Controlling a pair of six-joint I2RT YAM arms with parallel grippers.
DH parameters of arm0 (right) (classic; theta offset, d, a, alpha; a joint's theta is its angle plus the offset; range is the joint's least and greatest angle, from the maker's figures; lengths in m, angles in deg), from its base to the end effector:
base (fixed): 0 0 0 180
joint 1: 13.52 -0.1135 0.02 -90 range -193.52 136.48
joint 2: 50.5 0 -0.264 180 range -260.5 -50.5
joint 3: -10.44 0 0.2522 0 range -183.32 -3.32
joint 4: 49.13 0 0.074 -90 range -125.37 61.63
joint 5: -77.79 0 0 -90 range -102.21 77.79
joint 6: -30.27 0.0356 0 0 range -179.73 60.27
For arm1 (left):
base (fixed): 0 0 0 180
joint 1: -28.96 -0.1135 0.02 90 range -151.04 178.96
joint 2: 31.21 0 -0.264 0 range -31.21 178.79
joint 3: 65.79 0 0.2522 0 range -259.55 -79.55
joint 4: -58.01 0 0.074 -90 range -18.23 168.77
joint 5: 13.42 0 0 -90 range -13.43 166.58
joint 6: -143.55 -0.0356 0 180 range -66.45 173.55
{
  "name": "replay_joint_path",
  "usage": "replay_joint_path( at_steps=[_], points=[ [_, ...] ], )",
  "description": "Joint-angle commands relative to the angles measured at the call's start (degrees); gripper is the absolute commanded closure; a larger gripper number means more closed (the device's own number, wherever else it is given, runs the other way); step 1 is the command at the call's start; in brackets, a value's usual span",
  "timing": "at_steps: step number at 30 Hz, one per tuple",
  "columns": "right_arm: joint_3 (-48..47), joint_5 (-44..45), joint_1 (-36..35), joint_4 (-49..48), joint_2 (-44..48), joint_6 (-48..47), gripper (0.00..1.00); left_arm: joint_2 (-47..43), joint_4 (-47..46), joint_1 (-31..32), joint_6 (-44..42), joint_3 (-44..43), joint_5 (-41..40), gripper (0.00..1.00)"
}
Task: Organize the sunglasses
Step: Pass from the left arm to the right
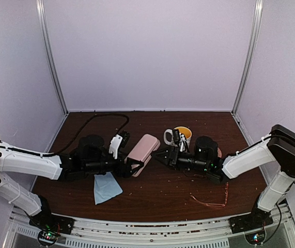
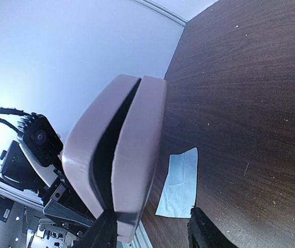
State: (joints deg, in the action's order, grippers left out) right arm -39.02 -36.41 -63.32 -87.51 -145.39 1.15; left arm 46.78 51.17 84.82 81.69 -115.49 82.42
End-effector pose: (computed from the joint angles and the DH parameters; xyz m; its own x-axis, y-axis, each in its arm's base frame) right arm 0.1987 0.2578 0.1838 -0.8766 0.1972 -0.4390 -0.3976 0.2172 0.8915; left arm 0.1592 -0.2412 0.2122 -0.5944 0.0405 -0.8032 0.6761 0.5659 -0.4718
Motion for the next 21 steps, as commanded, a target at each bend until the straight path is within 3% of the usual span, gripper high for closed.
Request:
replay_joint_path(
  at_steps=[1, 13, 16, 21],
  points=[
    [-2.2, 4.1, 1.2, 3.8, -1.9, 1.5, 0.54, -0.3, -3.8, 4.6, -6.0, -5.3, 5.3, 0.72],
    [-2.5, 3.9, 1.2, 0.3, -3.6, 4.7, 0.59, 0.2, -2.6, 5.5, -6.6, -5.9, 3.4, 0.72],
    [-2.0, 4.1, 1.2, -0.1, -3.4, 4.4, 0.66, -0.1, -1.3, 5.5, -5.0, -6.1, 1.1, 0.73],
    [-1.2, 3.8, 1.5, -0.3, -3.2, 3.4, 0.87, -0.2, -0.3, 4.7, -1.8, -6.0, -0.3, 0.74]
  ],
)
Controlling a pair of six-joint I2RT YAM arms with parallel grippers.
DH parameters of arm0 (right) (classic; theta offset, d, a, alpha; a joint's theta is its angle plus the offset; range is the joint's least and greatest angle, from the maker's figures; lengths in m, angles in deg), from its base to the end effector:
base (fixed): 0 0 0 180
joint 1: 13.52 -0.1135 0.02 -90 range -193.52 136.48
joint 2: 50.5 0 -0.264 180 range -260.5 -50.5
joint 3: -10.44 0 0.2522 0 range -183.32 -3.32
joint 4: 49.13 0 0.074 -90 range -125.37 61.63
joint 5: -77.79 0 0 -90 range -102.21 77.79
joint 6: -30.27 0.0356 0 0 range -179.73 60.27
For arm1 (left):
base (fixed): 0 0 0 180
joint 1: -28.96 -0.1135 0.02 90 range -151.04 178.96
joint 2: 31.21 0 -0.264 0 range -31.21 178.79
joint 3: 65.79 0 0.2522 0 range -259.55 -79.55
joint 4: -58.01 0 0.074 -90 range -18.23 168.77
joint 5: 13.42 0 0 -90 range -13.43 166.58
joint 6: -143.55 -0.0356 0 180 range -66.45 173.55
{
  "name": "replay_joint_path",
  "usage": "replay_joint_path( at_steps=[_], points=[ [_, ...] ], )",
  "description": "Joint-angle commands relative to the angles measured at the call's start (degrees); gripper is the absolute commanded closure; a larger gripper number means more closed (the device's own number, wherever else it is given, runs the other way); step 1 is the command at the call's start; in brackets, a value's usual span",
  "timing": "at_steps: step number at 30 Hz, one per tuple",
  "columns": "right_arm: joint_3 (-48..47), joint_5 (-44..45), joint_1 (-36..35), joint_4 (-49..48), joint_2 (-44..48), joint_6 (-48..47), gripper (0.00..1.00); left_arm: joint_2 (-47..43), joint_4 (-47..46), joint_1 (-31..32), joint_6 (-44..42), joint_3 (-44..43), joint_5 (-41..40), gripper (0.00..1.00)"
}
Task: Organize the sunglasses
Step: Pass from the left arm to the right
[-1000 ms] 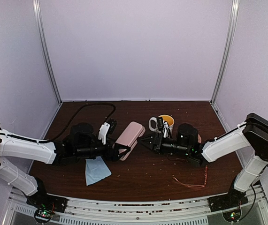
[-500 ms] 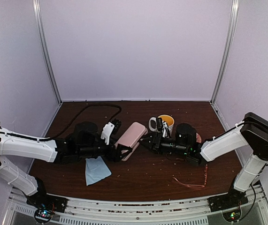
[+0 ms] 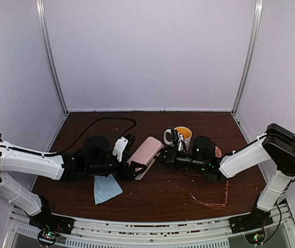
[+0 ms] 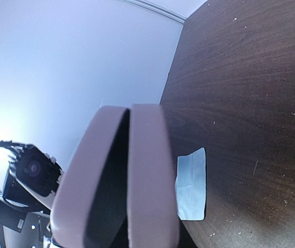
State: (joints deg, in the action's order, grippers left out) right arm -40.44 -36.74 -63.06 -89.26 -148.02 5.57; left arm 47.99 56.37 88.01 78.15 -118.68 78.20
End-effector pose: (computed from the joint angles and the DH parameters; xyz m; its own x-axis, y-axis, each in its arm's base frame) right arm 0.2051 0.2633 0.1798 -0.9028 0.2152 -0.3724 -0.3343 0.1939 0.9223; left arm 0.1515 -0.2545 0.2153 -0.5575 0.1206 -0.8213 0.7021 0.5964 -0.3890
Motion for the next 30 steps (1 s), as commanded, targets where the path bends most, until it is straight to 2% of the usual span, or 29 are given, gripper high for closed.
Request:
replay_joint_path(
  at_steps=[1, 5, 9, 15, 20, 28, 30],
  points=[
    [0.3, 4.2, 1.3, 1.5, -0.4, -1.2, 0.9, -1.4, -5.3, 1.2, 2.3, -2.8, 3.9, 0.74],
    [0.0, 4.3, 1.3, 3.0, 0.4, -1.2, 1.0, -0.3, -0.3, 1.1, 0.7, -5.3, 3.1, 0.67],
    [-0.9, 3.9, 1.3, 3.6, 0.8, -1.1, 1.0, 3.5, 8.1, 1.3, -2.8, -10.7, 2.8, 0.62],
    [-1.4, 3.5, 1.3, 5.4, 1.2, -2.1, 1.0, 6.7, 15.0, 1.9, -3.0, -15.1, -1.7, 0.53],
    [-1.5, 2.8, 1.3, 5.8, 0.9, -2.2, 1.0, 8.1, 19.3, 2.2, -3.5, -17.4, -6.0, 0.39],
    [-2.7, 2.4, 1.3, 7.4, 0.9, -2.9, 1.0, 11.3, 25.5, 3.0, -5.0, -21.5, -9.8, 0.3],
    [-2.8, 2.4, 1.3, 8.2, 0.9, -3.3, 1.0, 11.5, 26.4, 3.0, -4.5, -21.8, -11.1, 0.23]
  ],
)
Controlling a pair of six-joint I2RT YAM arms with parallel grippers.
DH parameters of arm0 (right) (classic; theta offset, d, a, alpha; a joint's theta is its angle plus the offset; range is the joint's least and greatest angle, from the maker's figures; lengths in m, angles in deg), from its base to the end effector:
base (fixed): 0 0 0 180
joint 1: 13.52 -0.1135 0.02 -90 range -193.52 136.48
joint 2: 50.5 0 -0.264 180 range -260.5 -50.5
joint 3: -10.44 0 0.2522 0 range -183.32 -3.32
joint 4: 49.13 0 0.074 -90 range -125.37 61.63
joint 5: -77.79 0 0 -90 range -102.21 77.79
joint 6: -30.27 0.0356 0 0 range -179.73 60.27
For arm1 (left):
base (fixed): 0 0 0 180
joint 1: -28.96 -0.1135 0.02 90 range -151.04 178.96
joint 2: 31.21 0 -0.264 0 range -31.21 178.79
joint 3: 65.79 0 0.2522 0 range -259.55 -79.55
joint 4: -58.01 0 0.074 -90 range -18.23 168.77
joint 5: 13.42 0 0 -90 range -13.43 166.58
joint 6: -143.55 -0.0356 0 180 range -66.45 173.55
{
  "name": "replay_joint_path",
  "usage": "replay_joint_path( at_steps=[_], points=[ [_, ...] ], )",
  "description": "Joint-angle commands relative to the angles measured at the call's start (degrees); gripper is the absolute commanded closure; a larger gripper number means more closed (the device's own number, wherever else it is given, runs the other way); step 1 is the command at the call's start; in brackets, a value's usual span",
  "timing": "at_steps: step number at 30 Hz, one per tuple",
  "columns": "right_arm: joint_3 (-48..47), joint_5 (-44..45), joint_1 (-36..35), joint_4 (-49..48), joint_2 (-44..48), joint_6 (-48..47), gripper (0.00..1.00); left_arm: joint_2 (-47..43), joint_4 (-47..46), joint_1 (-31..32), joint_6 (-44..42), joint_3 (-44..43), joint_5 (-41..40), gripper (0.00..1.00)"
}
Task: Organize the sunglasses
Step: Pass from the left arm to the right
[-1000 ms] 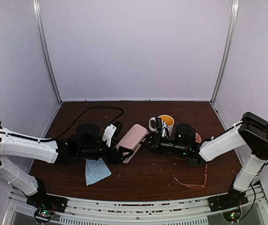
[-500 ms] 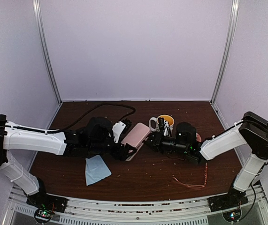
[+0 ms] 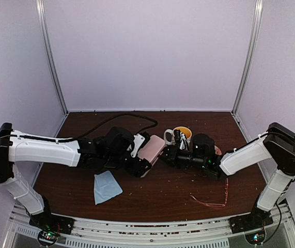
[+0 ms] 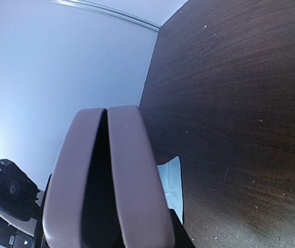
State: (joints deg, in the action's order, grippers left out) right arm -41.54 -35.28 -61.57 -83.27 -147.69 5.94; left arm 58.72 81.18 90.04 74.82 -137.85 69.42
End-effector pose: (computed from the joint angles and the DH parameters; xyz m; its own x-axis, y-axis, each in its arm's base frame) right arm 0.2139 0.2588 0.1759 -0.9106 0.2410 -0.3358 -0.2709 0.2657 0.9252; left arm 0.1694 -0.2974 0.2283 -0.5944 0.3316 -0.7326 0.6518 0.7323 -0.1974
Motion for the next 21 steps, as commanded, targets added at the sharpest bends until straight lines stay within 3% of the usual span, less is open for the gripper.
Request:
replay_joint_path(
  at_steps=[1, 6, 12, 16, 21],
  points=[
    [-1.7, 1.1, -0.2, 2.5, 0.6, -4.0, 1.0, 0.6, 1.8, 1.0, -0.8, -2.5, -3.2, 0.21],
    [-1.1, 1.6, -0.2, 3.9, 0.5, -5.4, 1.0, -0.4, 1.4, 1.0, 0.3, -1.6, -4.6, 0.09],
    [-0.3, 1.0, -0.3, 3.9, 0.5, -5.8, 1.0, -0.5, 1.0, 1.0, 0.6, -1.2, -5.1, 0.11],
    [-0.2, 1.3, -0.3, 4.4, 0.8, -5.8, 1.0, 0.5, 0.0, 1.0, -0.1, -1.9, -0.2, 0.02],
    [-0.6, 1.3, -0.3, 4.4, 0.6, -5.6, 1.0, 1.8, -0.6, 1.4, -0.3, -2.6, 2.3, 0.02]
  ],
)
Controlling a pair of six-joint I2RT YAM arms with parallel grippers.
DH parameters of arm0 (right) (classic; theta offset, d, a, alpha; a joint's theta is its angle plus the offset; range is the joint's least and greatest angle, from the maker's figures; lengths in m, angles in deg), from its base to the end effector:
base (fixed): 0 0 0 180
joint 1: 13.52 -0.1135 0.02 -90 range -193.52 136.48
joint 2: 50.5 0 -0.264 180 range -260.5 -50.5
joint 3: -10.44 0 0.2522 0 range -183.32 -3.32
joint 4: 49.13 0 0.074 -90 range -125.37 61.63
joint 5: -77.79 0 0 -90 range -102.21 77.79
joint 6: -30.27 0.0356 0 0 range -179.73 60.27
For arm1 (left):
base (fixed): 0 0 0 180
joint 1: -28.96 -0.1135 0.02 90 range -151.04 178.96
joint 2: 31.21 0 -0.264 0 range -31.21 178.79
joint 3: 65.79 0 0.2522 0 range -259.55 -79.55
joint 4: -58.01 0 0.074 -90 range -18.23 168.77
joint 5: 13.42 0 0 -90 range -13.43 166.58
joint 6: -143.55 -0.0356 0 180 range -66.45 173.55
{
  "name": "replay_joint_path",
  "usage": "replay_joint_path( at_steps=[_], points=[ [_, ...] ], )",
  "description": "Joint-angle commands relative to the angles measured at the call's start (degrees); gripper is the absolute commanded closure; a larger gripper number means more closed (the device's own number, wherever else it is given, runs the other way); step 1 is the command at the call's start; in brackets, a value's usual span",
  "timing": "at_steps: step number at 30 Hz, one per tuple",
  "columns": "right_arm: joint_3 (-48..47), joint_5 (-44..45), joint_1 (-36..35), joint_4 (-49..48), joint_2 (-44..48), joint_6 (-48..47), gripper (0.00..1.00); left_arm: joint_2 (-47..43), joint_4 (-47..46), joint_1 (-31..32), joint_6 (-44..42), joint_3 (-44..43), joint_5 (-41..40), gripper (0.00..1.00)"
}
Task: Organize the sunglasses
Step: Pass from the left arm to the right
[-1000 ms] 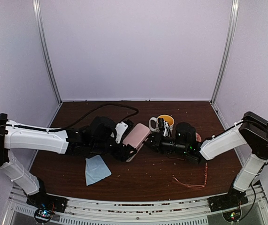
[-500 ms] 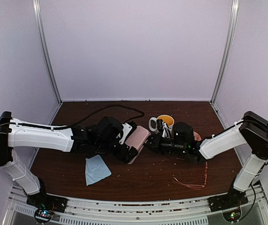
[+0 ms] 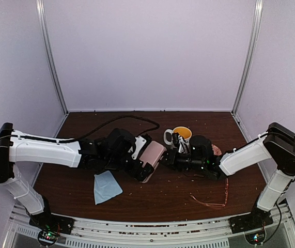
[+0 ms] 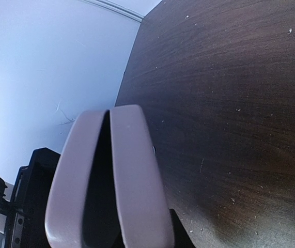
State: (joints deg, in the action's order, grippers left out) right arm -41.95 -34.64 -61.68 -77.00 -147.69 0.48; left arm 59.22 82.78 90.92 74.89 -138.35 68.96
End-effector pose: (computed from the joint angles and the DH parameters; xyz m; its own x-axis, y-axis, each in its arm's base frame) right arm 0.2129 0.2581 0.1666 -0.9055 0.1913 -0.3789 -0.2945 0.3595 0.8854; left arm 0.1651 -0.3000 0.2261 -0.5983 0.3560 -0.7179 0.6563 0.7318 -0.1840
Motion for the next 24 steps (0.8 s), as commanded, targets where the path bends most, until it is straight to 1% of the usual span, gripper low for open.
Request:
replay_joint_path(
  at_steps=[1, 5, 12, 18, 24],
  points=[
    [-0.2, 0.6, -0.2, -2.0, 0.5, 0.0, 1.0, 1.7, -2.0, 0.7, -0.5, -2.3, 2.6, 0.02],
    [-0.4, 0.4, -0.3, -2.0, 0.4, 0.0, 1.0, 4.1, 1.0, 1.2, -1.1, -4.3, -0.3, 0.02],
    [-0.3, 0.2, -0.4, -1.9, 0.5, -0.3, 1.0, 5.4, 4.5, 1.2, -1.0, -6.2, -6.2, 0.02],
    [-0.3, 0.2, -0.5, -1.8, 0.5, -0.4, 1.0, 6.2, 5.9, 1.2, -1.4, -6.8, -7.4, 0.03],
    [0.4, 0.4, -0.5, -1.5, 0.8, -1.1, 1.0, 5.6, 7.9, 1.2, -1.4, -7.0, -11.9, 0.08]
  ],
)
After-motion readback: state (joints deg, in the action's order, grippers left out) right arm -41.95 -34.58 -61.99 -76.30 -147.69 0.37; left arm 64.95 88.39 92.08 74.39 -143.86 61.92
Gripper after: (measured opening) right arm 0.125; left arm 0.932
